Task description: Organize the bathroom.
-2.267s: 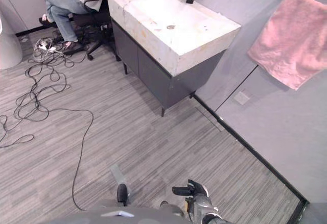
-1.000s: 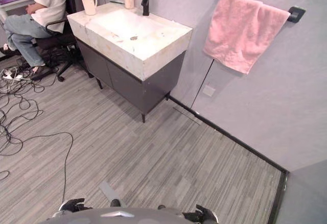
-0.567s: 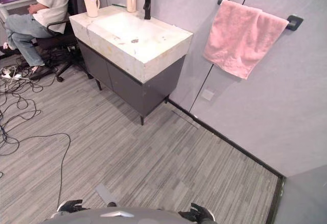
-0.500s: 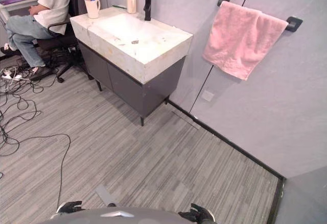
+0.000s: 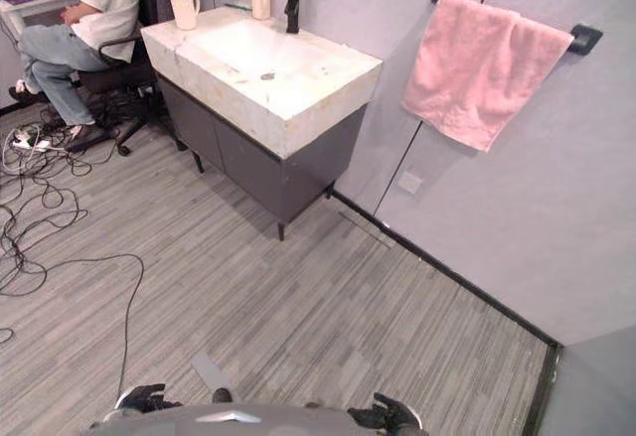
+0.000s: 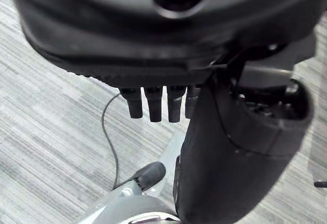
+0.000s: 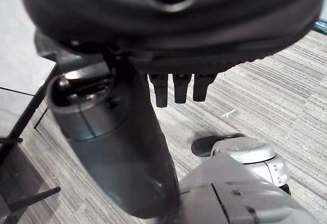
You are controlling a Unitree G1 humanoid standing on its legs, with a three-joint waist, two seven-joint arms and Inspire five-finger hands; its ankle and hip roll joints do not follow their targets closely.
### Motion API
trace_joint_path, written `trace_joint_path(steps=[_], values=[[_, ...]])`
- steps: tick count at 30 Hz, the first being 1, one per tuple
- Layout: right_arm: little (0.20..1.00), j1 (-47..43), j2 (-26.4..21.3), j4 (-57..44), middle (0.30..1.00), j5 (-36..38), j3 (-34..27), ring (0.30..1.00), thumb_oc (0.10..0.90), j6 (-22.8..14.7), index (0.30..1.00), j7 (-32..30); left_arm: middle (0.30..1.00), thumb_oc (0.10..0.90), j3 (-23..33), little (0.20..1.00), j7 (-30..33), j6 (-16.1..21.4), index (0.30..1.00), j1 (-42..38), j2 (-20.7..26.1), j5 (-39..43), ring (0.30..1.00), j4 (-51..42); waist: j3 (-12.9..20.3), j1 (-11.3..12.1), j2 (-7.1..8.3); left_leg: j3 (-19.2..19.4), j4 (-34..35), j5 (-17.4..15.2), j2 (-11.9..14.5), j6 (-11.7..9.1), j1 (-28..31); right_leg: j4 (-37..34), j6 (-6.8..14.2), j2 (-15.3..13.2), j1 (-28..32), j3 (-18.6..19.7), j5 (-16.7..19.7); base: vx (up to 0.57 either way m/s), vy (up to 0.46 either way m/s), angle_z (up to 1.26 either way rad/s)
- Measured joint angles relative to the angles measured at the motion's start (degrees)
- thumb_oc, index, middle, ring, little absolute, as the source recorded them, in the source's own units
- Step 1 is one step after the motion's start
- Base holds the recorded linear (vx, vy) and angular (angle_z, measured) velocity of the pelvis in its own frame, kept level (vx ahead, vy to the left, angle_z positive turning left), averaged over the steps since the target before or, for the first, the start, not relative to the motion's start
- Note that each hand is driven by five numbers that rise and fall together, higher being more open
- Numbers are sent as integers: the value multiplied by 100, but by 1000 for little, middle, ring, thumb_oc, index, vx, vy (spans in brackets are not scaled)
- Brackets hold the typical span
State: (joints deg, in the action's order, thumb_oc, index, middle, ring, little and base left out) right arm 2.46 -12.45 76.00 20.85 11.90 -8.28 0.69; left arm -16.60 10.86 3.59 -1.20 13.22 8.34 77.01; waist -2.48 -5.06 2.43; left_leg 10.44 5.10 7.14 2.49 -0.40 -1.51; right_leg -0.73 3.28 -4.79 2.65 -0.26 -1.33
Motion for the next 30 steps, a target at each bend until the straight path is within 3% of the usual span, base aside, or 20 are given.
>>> trace_joint_path(steps=[30], values=[[900, 162, 97, -23, 900, -16, 13, 900, 800, 1, 900, 0, 900, 800, 11, 900, 85, 10, 900, 173, 26, -1, 900, -3, 203, 22, 119, 65, 4, -57, 16, -49, 182, -259, -4, 1, 267, 47, 8, 4, -2, -1]])
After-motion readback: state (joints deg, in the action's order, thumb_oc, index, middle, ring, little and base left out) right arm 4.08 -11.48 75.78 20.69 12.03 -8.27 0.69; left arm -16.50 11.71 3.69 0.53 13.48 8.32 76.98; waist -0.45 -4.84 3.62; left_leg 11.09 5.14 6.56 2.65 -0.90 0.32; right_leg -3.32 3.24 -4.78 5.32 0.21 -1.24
